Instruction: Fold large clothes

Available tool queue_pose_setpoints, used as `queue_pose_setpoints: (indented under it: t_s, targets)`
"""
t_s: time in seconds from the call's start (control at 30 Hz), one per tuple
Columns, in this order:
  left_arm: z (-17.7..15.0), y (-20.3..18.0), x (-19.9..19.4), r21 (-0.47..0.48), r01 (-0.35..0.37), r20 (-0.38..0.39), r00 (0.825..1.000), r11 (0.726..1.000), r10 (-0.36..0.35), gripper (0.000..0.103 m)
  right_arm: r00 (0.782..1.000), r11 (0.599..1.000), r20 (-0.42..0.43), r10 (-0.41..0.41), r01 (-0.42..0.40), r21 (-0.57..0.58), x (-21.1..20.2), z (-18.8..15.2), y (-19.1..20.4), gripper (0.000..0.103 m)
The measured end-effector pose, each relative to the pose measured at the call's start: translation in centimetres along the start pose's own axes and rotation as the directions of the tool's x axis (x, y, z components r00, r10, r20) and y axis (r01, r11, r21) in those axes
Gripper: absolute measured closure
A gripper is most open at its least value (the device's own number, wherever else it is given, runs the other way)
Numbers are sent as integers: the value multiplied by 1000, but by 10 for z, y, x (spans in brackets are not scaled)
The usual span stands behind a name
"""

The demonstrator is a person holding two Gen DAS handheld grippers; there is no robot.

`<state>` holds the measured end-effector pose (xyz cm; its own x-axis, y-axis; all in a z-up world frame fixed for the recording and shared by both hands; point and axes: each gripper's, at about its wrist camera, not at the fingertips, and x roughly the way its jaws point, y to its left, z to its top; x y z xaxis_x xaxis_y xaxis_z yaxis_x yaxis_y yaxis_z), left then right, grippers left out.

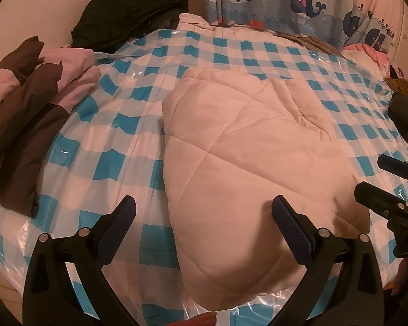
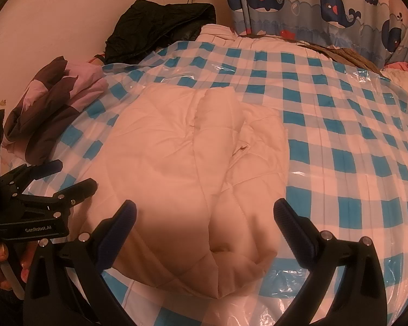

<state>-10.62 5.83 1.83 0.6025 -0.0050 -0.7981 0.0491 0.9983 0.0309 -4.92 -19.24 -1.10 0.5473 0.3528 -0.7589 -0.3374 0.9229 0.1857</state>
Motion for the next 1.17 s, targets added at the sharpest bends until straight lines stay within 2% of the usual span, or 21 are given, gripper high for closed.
queue_pose_setpoints:
  t_s: [0.13, 0.33, 0.4, 0.5, 0.67, 0.8, 0.93, 1.17]
  targets:
    - [2, -1, 0, 4, -20, -12, 1000, 1000, 20, 7, 1000, 1000, 0, 0, 0, 0, 0, 0, 0, 6]
    - [0, 3, 2, -15, -5, -31, 999, 1000, 4, 7, 1000, 1000, 0, 1, -1, 0, 0, 0, 0, 6]
    - [1, 7, 7, -45, 27, -54, 998, 999, -30, 7, 1000, 1000, -1, 1, -1, 0, 0, 0, 0, 6]
    - [3, 17, 15, -117, 110, -69, 991, 987, -119, 7, 1000, 1000, -4, 3, -3, -1, -1, -2, 1, 6]
    - [-2, 13, 1, -92, 167, 9, 986, 982, -167, 7, 1000, 1000, -3, 4, -4, 1, -1, -2, 1, 6]
    - [1, 2, -10, -29, 105, 62, 993, 994, -103, 7, 1000, 1000, -3, 4, -4, 0, 0, -1, -1, 6]
    - [4, -2, -7, 6, 11, 47, 999, 1000, -11, 7, 1000, 1000, 2, 6, -6, 6, -3, -5, 4, 6]
    - [9, 2, -3, -2, 37, 15, 999, 999, -37, 7, 1000, 1000, -2, 5, -5, 2, -4, -6, 7, 6]
